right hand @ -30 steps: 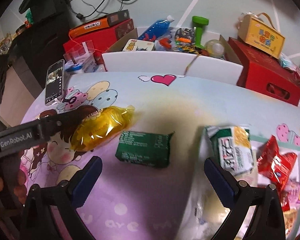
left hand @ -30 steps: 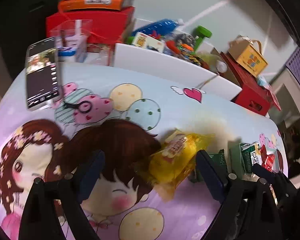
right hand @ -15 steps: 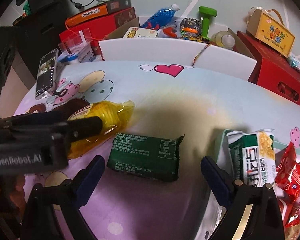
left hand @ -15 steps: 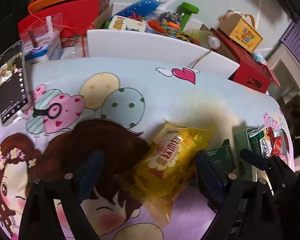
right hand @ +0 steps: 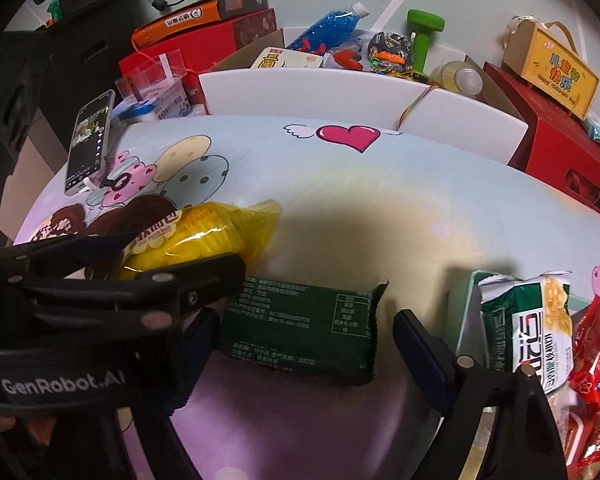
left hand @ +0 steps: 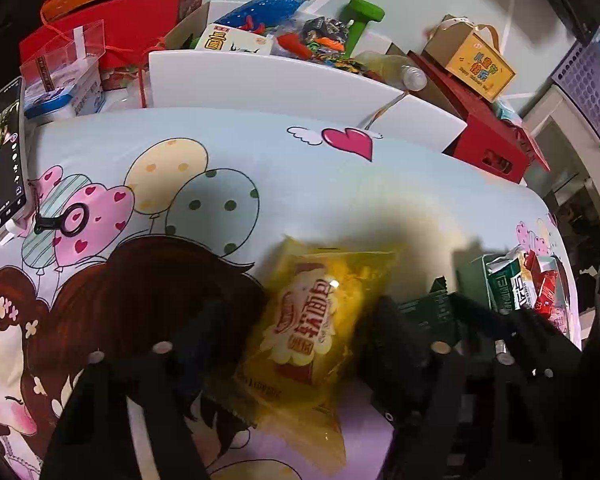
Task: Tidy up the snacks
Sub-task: 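Grasp yellow bread bag with left gripper while right gripper grasps green box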
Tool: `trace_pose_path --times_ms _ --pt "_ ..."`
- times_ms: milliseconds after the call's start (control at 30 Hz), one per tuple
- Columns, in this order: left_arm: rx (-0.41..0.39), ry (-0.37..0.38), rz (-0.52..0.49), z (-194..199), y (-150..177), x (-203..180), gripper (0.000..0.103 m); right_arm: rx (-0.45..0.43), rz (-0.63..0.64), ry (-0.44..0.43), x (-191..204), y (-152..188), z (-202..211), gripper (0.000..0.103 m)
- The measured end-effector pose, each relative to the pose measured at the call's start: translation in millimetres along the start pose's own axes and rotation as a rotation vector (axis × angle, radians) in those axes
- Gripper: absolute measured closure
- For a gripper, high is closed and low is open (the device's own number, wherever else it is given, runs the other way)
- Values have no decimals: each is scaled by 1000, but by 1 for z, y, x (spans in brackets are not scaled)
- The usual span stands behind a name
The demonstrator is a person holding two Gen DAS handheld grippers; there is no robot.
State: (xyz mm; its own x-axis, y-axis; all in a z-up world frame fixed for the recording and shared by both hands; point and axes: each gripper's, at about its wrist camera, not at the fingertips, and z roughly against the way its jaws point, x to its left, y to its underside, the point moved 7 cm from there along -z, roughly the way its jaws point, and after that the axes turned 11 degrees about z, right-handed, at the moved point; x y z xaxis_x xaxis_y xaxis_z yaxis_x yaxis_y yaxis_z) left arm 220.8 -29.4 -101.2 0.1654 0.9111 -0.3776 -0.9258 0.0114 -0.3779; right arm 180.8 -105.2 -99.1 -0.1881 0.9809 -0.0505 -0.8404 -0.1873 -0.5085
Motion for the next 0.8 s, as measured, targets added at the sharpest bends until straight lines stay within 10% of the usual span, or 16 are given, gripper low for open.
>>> trace_pose_path --times_ms 233,800 --pt "-14 4 15 2 2 0 54 -7 -4 -9 2 1 2 29" --pt "-90 -26 132 35 11 13 58 -41 -62 -19 -4 11 37 30"
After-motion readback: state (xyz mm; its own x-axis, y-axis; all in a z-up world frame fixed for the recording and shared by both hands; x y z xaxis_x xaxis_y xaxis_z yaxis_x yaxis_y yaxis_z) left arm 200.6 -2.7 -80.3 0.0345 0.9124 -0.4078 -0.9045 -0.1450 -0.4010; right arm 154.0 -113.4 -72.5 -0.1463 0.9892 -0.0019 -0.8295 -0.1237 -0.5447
